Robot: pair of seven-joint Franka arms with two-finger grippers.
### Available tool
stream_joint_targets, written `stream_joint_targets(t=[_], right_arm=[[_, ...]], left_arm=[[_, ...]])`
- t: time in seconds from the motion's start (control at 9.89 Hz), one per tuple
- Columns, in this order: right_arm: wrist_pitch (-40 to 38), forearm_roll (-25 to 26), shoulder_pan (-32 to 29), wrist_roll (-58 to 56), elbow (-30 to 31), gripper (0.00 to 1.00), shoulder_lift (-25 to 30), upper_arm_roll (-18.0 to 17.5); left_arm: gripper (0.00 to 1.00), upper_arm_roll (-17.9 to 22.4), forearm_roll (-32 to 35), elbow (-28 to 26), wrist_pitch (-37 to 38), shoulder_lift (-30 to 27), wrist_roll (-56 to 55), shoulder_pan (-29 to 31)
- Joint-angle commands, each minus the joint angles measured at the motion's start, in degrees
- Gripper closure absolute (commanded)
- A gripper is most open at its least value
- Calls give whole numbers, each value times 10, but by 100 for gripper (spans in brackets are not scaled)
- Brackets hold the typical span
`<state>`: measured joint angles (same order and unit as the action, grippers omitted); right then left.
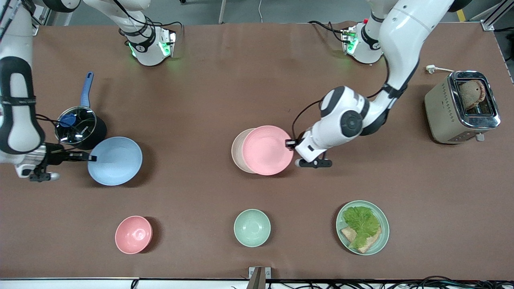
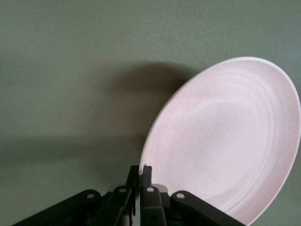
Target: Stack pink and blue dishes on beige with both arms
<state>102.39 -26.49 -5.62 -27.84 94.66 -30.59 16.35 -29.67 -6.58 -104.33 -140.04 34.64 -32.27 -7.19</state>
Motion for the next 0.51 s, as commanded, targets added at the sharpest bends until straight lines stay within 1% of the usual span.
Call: stream_joint_targets(t=[0.0, 0.1, 0.2, 0.3, 0.4], right_arm=[[-101, 21, 33, 135, -83, 99, 1, 3], [-106, 21, 45, 183, -88, 99, 7, -12], [-105, 23, 47, 232, -86, 99, 18, -35], [-103, 26, 48, 253, -82, 99, 24, -55], [-104, 27, 51, 271, -80, 99, 27, -68]], left_arm=[[96, -18, 55, 11, -34, 42, -94, -12], [95, -21, 70, 11, -34, 46, -117, -13], [94, -21, 74, 9, -36, 46, -125, -17], [94, -21, 76, 3, -43, 48, -128, -20], [94, -21, 77, -9, -48, 50, -128, -21]])
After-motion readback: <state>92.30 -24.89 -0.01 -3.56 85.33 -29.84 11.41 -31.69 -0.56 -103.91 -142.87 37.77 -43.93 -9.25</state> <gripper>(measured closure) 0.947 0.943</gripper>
